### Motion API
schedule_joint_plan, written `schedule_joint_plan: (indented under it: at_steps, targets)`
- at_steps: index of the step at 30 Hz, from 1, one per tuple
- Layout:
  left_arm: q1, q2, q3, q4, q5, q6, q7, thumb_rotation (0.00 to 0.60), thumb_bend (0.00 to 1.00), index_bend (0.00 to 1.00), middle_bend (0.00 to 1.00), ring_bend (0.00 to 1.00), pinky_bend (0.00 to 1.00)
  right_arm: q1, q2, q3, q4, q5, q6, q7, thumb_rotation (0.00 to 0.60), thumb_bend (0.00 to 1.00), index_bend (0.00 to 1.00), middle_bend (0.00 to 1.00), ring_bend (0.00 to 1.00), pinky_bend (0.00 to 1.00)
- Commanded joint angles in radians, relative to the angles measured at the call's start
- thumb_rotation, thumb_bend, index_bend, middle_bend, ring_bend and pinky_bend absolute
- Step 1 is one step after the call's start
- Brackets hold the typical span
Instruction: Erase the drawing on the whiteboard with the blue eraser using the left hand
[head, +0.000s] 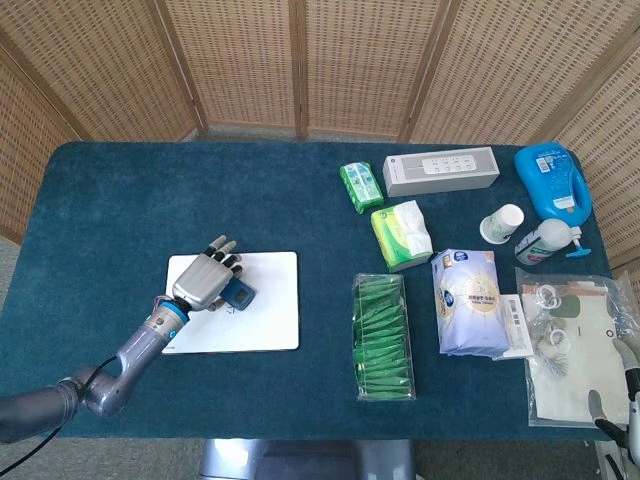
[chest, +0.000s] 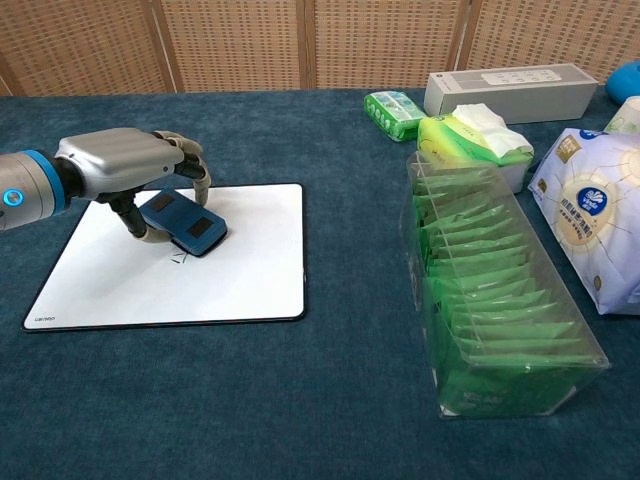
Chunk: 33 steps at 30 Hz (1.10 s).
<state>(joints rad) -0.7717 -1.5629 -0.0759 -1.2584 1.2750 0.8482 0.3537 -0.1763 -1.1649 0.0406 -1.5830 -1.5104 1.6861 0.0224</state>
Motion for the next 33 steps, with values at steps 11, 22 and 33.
schedule_joint_plan:
  at_steps: [11,22,33]
  targets:
    - [0.023,0.028,0.032,-0.053,0.046,0.040,-0.015,0.600,0.34,0.75,0.25,0.01,0.00,0.004,0.001,0.002,-0.002,-0.003,-0.003,-0.002,0.600,0.39,0.10,0.11,0.00,0.06]
    - [0.060,0.068,0.069,-0.117,0.084,0.071,-0.047,0.600,0.34,0.77,0.16,0.00,0.00,0.004,-0.002,0.000,0.002,-0.006,-0.004,0.002,0.600,0.39,0.10,0.11,0.00,0.07]
    - [0.048,0.041,0.037,-0.059,0.055,0.047,-0.067,0.600,0.34,0.78,0.06,0.00,0.00,0.003,-0.002,-0.001,0.001,-0.008,-0.001,0.001,0.600,0.39,0.10,0.11,0.00,0.07]
